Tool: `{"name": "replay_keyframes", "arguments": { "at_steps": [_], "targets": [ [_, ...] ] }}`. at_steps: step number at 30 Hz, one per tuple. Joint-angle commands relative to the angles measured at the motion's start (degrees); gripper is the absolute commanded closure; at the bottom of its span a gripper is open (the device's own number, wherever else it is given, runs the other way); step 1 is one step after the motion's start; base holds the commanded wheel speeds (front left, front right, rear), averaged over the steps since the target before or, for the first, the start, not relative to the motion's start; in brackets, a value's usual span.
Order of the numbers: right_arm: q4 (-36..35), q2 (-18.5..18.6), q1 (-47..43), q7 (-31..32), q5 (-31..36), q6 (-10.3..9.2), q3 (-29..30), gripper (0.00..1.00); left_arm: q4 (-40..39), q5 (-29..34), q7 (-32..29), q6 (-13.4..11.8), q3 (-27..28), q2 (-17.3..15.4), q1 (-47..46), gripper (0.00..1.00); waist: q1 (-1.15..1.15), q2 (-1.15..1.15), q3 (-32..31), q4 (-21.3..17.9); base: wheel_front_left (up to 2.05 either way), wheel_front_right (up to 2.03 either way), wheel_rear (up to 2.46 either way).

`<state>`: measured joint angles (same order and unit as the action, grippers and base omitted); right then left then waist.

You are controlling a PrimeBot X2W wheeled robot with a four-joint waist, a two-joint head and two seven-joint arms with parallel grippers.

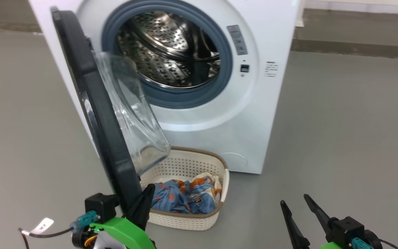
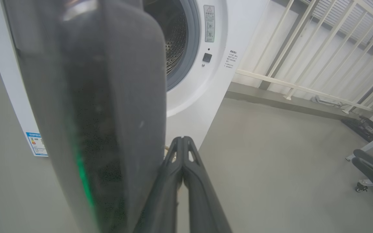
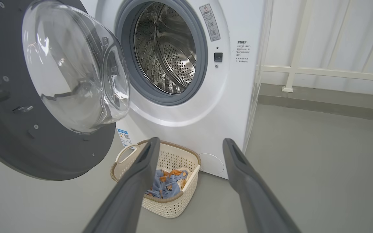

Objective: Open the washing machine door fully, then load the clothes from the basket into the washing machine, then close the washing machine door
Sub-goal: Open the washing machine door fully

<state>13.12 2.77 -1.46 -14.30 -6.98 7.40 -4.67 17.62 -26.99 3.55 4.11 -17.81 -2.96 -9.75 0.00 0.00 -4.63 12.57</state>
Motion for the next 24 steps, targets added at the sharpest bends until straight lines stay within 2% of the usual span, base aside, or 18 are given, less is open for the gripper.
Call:
{"name": "replay_keyframes", "arguments": {
  "at_steps": [1, 12, 24],
  "targets": [
    [-1.11, 0.1, 0.64, -0.7, -0.42, 0.09, -1.48, 0.0, -0.75, -0.65, 0.64, -1.64, 3.58, -2.79, -1.78, 1.0, 0.0, 0.0, -0.34, 2.02, 0.0, 0.0, 0.0],
    [-0.84, 0.1, 0.35, -0.7, -1.04, 0.09, -2.42, 0.0, -1.46, -1.7, 0.82, -2.92, 5.41, -4.44, -0.91, 1.0, 0.0, 0.0, -0.51, 7.43, 0.0, 0.0, 0.0],
    [-0.49, 0.1, 0.37, -0.7, -0.6, 0.09, -3.36, 0.0, -2.24, -4.3, 2.23, -5.02, 10.4, -7.21, 0.29, 1.0, 0.0, 0.0, 0.6, 9.94, 0.0, 0.0, 0.0]
  ]
}}
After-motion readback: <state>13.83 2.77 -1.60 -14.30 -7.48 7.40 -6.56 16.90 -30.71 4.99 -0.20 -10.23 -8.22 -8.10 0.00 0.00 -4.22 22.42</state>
